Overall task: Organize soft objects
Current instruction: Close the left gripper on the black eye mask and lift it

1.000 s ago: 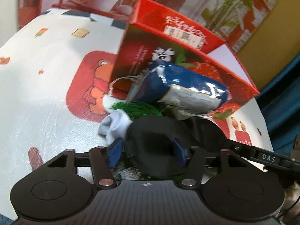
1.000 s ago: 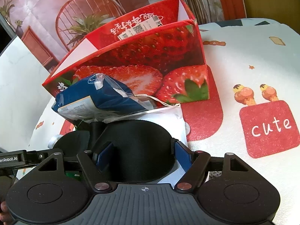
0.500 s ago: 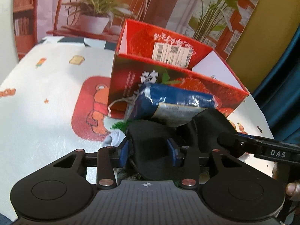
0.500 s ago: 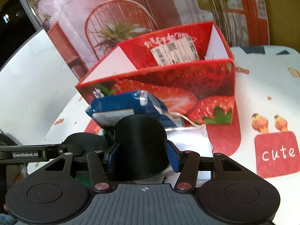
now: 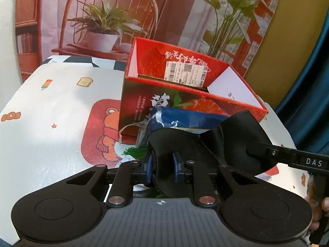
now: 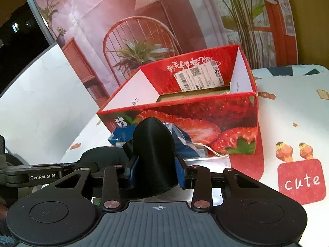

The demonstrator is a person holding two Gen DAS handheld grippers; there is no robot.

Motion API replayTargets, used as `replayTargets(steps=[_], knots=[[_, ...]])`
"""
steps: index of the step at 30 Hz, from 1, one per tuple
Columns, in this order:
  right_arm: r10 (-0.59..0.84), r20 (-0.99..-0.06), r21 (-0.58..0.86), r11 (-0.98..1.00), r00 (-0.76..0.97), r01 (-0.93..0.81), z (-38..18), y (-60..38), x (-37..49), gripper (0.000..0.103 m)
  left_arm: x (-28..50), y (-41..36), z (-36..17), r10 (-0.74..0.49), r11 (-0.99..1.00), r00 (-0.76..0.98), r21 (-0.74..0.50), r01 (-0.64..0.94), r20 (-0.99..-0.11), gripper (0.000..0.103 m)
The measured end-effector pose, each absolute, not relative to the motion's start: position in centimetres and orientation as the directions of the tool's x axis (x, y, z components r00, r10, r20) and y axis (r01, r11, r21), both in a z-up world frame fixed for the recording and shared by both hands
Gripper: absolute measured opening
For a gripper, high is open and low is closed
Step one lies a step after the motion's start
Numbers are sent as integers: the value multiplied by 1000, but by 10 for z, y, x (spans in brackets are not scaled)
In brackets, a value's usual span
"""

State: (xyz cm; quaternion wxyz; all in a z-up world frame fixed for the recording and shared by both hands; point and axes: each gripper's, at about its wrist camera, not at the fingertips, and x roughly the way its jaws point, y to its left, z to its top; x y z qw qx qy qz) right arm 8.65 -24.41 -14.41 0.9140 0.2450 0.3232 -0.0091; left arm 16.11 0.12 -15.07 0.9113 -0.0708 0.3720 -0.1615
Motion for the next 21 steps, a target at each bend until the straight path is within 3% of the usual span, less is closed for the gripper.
replayTargets(steps=[15, 21], knots=[[146, -493, 441, 892, 858, 102, -95, -255, 108, 31, 180, -5, -80, -351, 936, 781, -199, 289, -517, 20], [115, -425, 386, 920, 898, 65, -59, -276, 149, 31, 218, -23, -37, -315, 948, 850, -101, 301, -422, 20]])
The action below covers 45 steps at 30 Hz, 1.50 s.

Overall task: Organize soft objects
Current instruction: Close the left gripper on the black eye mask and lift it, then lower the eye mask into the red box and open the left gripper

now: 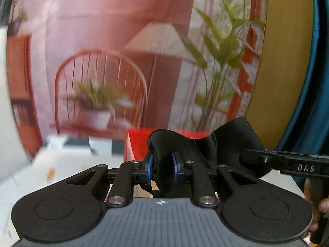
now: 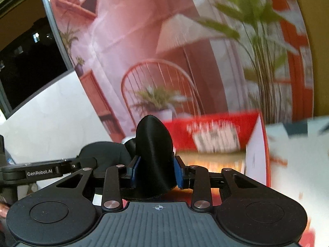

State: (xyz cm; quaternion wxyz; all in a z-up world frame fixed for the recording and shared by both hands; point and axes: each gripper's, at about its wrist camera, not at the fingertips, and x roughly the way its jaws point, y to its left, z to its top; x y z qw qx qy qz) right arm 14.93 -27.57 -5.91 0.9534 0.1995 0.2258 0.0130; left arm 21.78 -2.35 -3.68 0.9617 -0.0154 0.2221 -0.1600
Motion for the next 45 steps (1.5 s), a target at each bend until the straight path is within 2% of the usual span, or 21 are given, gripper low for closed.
replayTargets(steps=[4, 7, 12, 18, 24, 27, 29, 30, 32, 34, 39, 45], knots=[[86, -420, 347, 935, 904, 72, -47, -288, 189, 31, 259, -42, -21, -277, 957, 873, -37, 287, -401, 20], [54, -442, 304, 948, 895, 93, -49, -299, 222, 30, 293, -59, -24, -237, 962, 873, 20, 271, -426, 20], [0, -536, 213, 968, 844, 135, -70, -320, 279, 30, 343, -76, -52, -195, 963, 829, 60, 264, -524, 20], [-10, -677, 199, 960, 736, 196, -115, -338, 318, 31, 374, -90, -91, -181, 951, 755, 83, 297, -630, 20], [-3, -768, 222, 937, 640, 271, -148, -345, 333, 31, 390, -95, -114, -180, 939, 706, 95, 332, -684, 20], [-8, -798, 227, 922, 603, 313, -159, -350, 336, 38, 398, -96, -121, -180, 935, 694, 98, 341, -697, 22], [-30, -812, 212, 915, 582, 342, -164, -353, 337, 49, 401, -97, -122, -176, 933, 690, 104, 344, -702, 28], [-46, -817, 200, 912, 575, 357, -164, -354, 338, 51, 402, -97, -123, -171, 934, 691, 109, 341, -702, 30], [-72, -824, 185, 903, 562, 388, -165, -357, 338, 52, 403, -95, -123, -180, 931, 688, 103, 349, -703, 41], [-68, -824, 197, 896, 563, 397, -163, -360, 336, 57, 400, -90, -120, -190, 932, 688, 92, 351, -701, 46], [-84, -790, 194, 905, 608, 377, -150, -358, 319, 59, 382, -80, -102, -217, 929, 712, 83, 361, -668, 51], [-93, -706, 238, 903, 702, 359, -129, -347, 275, 59, 343, -65, -85, -255, 931, 746, 52, 361, -615, 57]])
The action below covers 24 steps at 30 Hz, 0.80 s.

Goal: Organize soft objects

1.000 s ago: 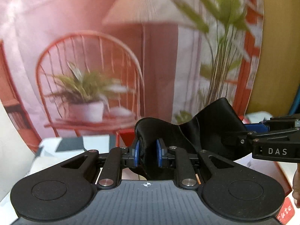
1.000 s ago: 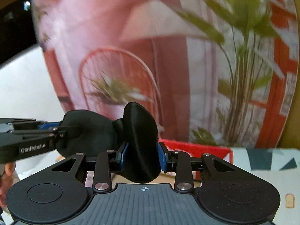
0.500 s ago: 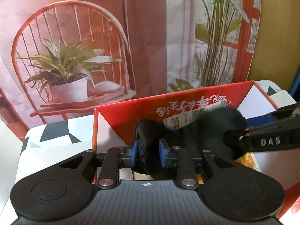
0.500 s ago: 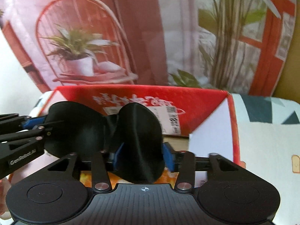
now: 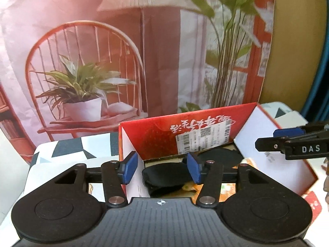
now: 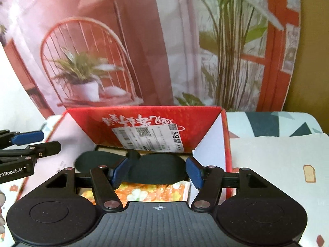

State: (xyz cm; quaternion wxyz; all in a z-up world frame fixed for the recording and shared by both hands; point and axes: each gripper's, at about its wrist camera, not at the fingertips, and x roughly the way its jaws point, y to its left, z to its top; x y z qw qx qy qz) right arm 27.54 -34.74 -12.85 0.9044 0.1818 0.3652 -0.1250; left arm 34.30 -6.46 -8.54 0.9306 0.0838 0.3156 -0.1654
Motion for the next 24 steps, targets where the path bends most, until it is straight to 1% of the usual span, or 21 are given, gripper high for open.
replayTargets(steps=[4, 6, 7, 8, 9, 10, 11, 13, 14, 19, 24], knots=[[-124, -645, 247, 900, 754, 359, -120, -333, 242, 59, 314, -54, -82, -266, 937, 768, 30, 347, -583, 59], [-137, -611, 246, 903, 780, 352, -117, -324, 226, 62, 300, -50, -83, -270, 940, 773, 18, 341, -575, 60], [-141, -595, 248, 904, 791, 348, -116, -321, 218, 67, 294, -48, -83, -270, 941, 776, 15, 339, -570, 60], [-143, -578, 251, 906, 803, 342, -114, -317, 209, 73, 288, -46, -84, -268, 942, 780, 17, 336, -566, 64], [-147, -562, 252, 907, 814, 337, -114, -313, 201, 77, 281, -44, -85, -264, 943, 785, 22, 333, -561, 68], [-154, -548, 249, 908, 822, 337, -113, -309, 194, 87, 275, -42, -87, -253, 946, 790, 29, 323, -559, 77], [-161, -533, 245, 910, 830, 334, -113, -305, 187, 95, 270, -41, -88, -236, 951, 794, 36, 309, -561, 88], [-170, -506, 236, 916, 846, 325, -112, -298, 174, 100, 260, -36, -89, -210, 959, 804, 45, 282, -557, 96], [-175, -494, 232, 918, 852, 323, -111, -295, 168, 102, 254, -34, -90, -209, 960, 806, 43, 278, -554, 97], [-161, -464, 249, 920, 871, 303, -111, -282, 148, 103, 229, -25, -91, -223, 961, 806, 17, 277, -548, 103], [-147, -438, 257, 925, 887, 280, -115, -269, 130, 103, 208, -25, -97, -225, 962, 806, 6, 273, -548, 103]])
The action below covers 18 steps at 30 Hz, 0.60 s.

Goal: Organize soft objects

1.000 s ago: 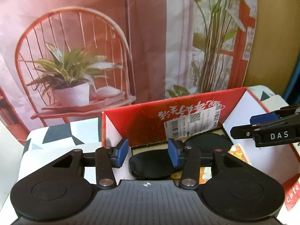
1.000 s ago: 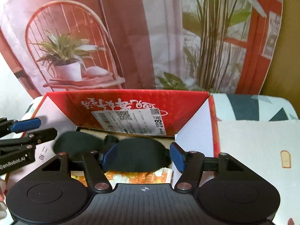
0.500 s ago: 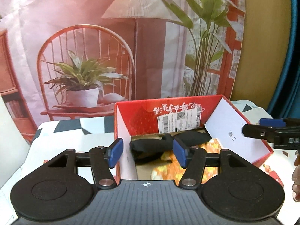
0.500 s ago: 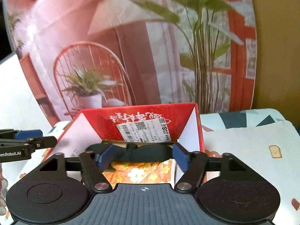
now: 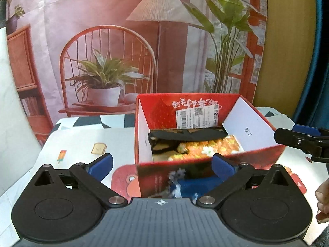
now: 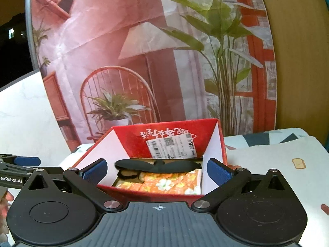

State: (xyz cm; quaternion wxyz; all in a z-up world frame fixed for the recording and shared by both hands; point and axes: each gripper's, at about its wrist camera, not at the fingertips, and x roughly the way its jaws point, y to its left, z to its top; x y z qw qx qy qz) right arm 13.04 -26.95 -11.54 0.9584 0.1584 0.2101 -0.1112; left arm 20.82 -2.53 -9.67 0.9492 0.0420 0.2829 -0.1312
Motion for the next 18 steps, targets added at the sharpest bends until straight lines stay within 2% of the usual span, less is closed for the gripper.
replayTargets(steps=[12, 18], knots=[[-147, -449, 227, 935, 881, 272, -134, -255, 93, 103, 164, -13, -122, -207, 971, 801, -17, 239, -562, 103], [-129, -503, 267, 917, 854, 296, -155, -254, 84, 103, 157, -8, -139, -207, 975, 783, -60, 214, -587, 103]])
